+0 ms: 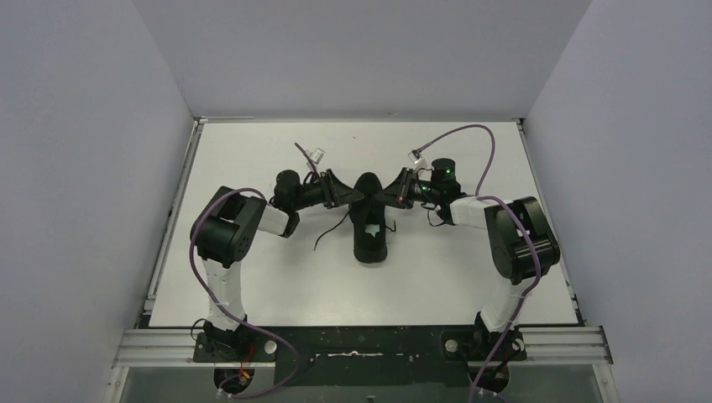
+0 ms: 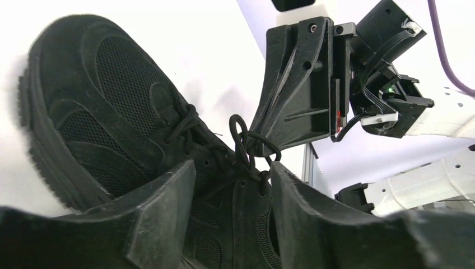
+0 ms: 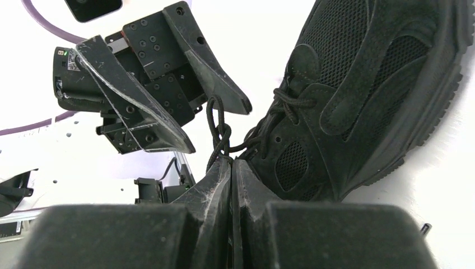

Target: Tie the shoes

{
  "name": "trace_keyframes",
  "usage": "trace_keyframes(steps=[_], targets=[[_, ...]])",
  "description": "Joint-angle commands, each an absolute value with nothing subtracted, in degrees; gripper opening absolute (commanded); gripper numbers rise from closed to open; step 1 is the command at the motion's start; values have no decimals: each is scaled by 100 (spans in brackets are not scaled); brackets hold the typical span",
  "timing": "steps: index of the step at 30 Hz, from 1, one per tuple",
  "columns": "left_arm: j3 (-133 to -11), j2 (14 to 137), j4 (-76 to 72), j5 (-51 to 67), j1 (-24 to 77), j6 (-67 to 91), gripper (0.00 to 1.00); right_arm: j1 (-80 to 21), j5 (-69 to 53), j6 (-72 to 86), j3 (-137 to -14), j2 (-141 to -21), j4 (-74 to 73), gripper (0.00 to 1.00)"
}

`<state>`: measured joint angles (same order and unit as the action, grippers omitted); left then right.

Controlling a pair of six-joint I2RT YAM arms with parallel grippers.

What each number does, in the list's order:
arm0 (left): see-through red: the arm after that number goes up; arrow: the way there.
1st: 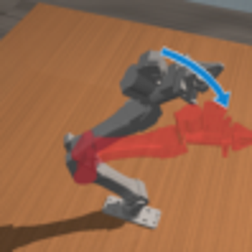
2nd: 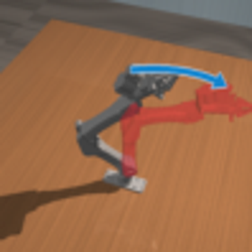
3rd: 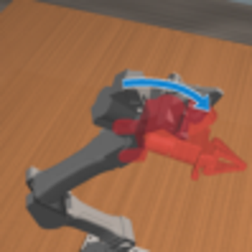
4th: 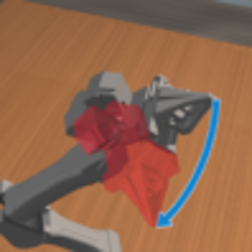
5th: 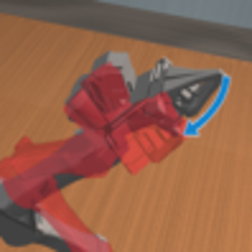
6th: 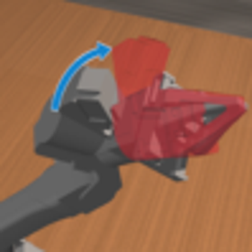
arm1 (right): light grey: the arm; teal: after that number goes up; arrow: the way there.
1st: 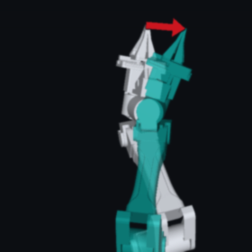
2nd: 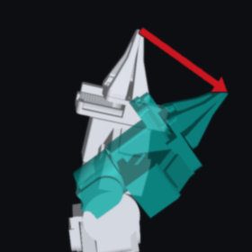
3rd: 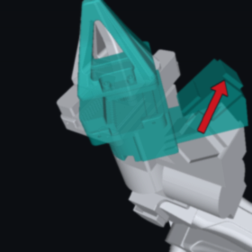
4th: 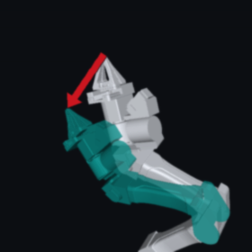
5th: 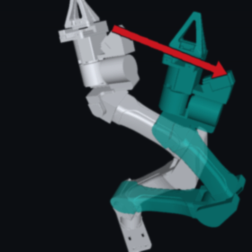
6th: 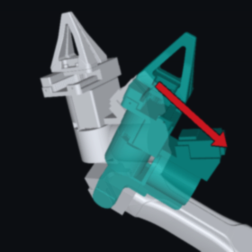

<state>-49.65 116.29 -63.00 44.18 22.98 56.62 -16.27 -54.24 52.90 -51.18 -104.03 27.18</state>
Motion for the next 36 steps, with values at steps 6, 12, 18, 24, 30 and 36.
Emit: trace_keyframes(steps=[6,12,18,24,30,36], targets=[[-5643,11614,-6594,4622,2227,5778,63,-1591,-5372,5116,-5242,-10190,2888,0],[-5955,11753,-6190,4645,2261,5594,59,-1605,-5387,5124,-5297,-10235,2896,0],[-5997,11659,-5582,4659,2272,5134,59,-1600,-5421,5124,-5326,-10266,2897,0],[-6110,11702,-5377,4721,2314,5026,48,-1605,-5429,5124,-5317,-10281,2899,0],[-6216,11760,-5370,4720,2344,5062,33,-1607,-5449,5124,-5344,-10276,2899,0],[-6102,11581,-5408,4578,2335,4979,2,-1603,-5434,5082,-5345,-10150,2722,0]])
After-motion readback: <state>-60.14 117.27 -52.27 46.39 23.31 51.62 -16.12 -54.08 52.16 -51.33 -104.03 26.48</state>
